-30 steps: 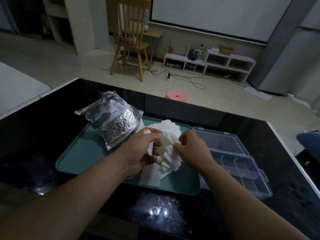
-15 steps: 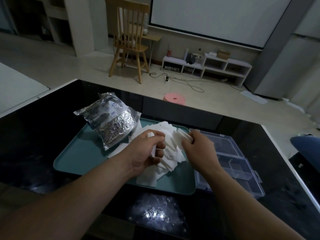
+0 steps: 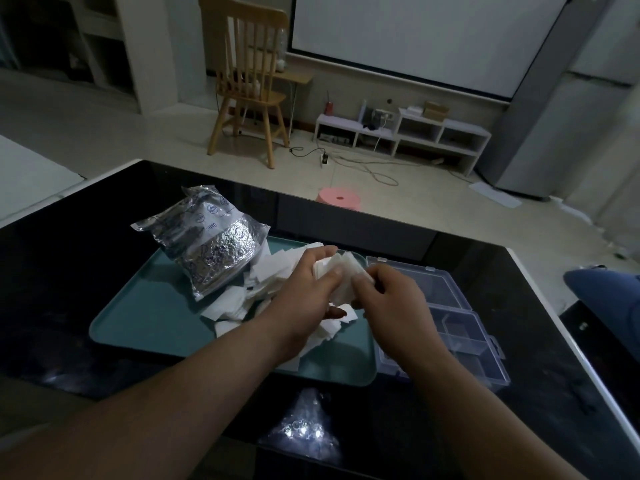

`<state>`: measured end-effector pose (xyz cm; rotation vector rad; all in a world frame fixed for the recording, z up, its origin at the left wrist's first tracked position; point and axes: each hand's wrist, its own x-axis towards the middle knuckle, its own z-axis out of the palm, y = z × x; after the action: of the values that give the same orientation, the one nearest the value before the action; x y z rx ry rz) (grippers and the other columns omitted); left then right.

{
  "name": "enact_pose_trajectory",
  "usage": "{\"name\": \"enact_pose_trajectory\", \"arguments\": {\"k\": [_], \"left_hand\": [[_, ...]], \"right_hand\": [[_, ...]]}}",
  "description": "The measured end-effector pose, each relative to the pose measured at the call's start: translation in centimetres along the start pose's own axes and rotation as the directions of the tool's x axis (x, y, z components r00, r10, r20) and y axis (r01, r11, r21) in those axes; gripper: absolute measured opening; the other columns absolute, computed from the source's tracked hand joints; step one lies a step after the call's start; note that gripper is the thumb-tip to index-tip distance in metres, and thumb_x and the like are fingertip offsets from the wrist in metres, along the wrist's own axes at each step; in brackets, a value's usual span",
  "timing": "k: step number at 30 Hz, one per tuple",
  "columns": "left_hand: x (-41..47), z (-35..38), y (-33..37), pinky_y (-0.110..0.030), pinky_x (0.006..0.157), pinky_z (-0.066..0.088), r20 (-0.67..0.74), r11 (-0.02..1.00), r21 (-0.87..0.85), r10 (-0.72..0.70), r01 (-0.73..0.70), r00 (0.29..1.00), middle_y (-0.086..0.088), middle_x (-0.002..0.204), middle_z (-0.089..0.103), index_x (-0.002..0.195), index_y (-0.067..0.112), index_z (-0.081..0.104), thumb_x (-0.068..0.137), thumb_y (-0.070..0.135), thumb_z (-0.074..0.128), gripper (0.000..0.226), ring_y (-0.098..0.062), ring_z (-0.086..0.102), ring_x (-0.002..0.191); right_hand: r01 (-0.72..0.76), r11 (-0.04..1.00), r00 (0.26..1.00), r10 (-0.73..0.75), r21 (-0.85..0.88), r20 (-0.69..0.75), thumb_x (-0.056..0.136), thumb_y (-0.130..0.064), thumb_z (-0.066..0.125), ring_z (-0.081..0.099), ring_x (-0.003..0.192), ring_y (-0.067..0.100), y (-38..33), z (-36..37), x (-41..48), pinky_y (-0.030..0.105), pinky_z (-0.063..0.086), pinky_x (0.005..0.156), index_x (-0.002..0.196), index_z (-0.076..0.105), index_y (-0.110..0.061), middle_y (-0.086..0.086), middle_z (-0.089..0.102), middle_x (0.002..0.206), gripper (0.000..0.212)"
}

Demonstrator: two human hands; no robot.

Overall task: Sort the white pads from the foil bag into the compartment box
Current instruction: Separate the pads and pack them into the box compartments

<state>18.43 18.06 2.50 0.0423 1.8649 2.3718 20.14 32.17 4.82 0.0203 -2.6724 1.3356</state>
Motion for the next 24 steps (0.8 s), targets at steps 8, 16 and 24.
{"name": "enact_pose_trajectory", "arguments": {"k": [8, 16, 24], "left_hand": [[-0.6, -0.2, 0.3, -0.031, 0.07, 0.048, 0.084, 0.997, 0.078, -0.016, 0.009, 0.996, -0.004, 0.115, 0.069, 0.126, 0.031, 0.056, 0.095, 0.041, 0.069, 0.035, -0.018, 0.065, 0.092], [-0.3, -1.0, 1.1, -0.028, 0.053, 0.044, 0.049, 0.987, -0.123, -0.098, 0.104, 0.994, -0.008, 0.099, 0.068, 0.118, 0.022, 0.062, 0.101, 0.012, 0.051, 0.023, -0.02, 0.063, 0.074], [-0.9, -0.2, 0.9, -0.033, 0.062, 0.055, 0.055, 0.984, -0.11, -0.133, 0.139, 0.99, -0.01, 0.109, 0.065, 0.126, 0.023, 0.057, 0.106, 0.029, 0.048, 0.023, -0.021, 0.066, 0.081]], "right_hand": [[-0.15, 0.956, 0.961, 0.082, 0.251, 0.263, 0.108, -0.02, 0.048, 0.067, 0.074, 0.019, -0.2, -0.6, -0.2, 0.036, 0.053, 0.067, 0.093, 0.077, -0.013, 0.005, 0.077, 0.087, 0.033], [-0.2, 0.913, 0.954, 0.098, 0.356, 0.284, 0.106, -0.022, 0.056, 0.062, 0.066, 0.013, 0.2, -0.9, -0.1, 0.029, 0.048, 0.06, 0.092, 0.076, -0.008, 0.002, 0.071, 0.075, 0.029], [0.127, 0.961, 0.988, -0.144, -0.245, -0.054, 0.099, -0.028, 0.061, 0.063, 0.062, 0.012, 0.1, 0.1, -1.0, 0.038, 0.06, 0.062, 0.078, 0.068, -0.021, -0.005, 0.066, 0.07, 0.024]]}}
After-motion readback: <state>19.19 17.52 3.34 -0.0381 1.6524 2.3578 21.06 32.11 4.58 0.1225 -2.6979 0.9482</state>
